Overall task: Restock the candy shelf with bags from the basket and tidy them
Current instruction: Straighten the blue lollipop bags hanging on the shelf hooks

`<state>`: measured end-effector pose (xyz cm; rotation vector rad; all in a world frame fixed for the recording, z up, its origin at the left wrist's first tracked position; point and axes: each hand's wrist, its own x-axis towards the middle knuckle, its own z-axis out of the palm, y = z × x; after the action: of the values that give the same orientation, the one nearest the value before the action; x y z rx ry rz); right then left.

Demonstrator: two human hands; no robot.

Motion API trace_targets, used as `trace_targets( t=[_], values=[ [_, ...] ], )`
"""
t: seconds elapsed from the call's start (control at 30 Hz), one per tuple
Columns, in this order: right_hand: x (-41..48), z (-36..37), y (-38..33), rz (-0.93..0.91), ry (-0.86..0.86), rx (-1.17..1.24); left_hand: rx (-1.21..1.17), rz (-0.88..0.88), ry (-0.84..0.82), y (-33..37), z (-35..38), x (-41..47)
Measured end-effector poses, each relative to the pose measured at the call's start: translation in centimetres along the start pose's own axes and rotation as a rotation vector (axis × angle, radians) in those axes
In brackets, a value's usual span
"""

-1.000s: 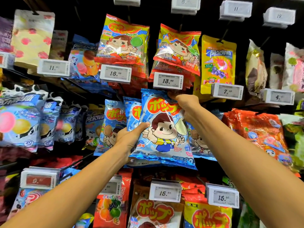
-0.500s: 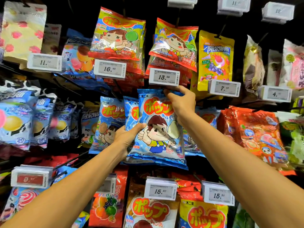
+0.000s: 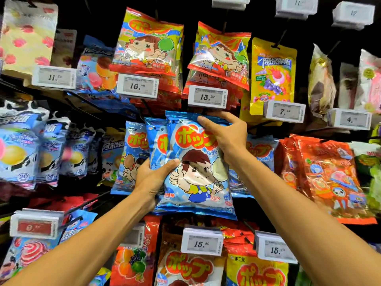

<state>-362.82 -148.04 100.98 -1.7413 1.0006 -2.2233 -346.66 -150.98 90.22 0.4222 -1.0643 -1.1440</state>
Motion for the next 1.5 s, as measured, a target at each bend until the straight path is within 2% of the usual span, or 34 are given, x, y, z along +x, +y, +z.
trace_targets(
  t=[0.53, 0.73, 0.87, 1.0, 1.17, 1.23, 1.27, 1.33, 1.37, 1.43, 1.5],
  values=[
    [2.3, 0.4, -1.6, 0.444, 0.046, 0.327, 0.181, -0.01, 0.061, 1.5, 0.5, 1.1],
    [2.3, 0.6, -0.6, 0.357, 0.06, 0.237, 0.186, -0.057, 0.052, 0.7, 0.4, 1.3],
    [1.9, 0.5, 1.1, 0.221, 0.106, 0.119, 0.187, -0.024, 0.103, -0.3, 0.1, 1.8],
    [2.5, 0.9, 1.8, 0.218, 0.131, -0.026, 0.243, -0.047, 0.105, -1.2, -0.4, 2.2],
    [2.6, 1.7, 1.8, 0.242, 0.245, -0.054, 0.383, 0.073, 0.171, -1.7, -2.2, 2.0],
    [1.8, 1.5, 2.2, 0.168, 0.323, -0.229, 0.387, 0.103, 0.191, -1.2, -2.9, 2.0],
    [1.0, 1.4, 2.5, 0.076, 0.375, -0.356, 0.385, 0.117, 0.21, -0.9, -3.4, 2.0],
    [-1.5, 1.2, 3.1, -0.237, 0.437, -0.574, 0.384, 0.154, 0.244, -0.4, -4.2, 1.9],
    [-2.8, 1.2, 3.6, -0.407, 0.403, -0.644, 0.383, 0.173, 0.25, -0.2, -4.6, 1.8],
    [-4.8, 1.1, 4.7, -0.668, 0.195, -0.748, 0.395, 0.205, 0.245, 0.4, -5.2, 1.7],
    [-5.9, 0.7, 6.1, -0.76, -0.065, -0.927, 0.437, 0.234, 0.241, 1.0, -5.7, 1.6]
  ],
)
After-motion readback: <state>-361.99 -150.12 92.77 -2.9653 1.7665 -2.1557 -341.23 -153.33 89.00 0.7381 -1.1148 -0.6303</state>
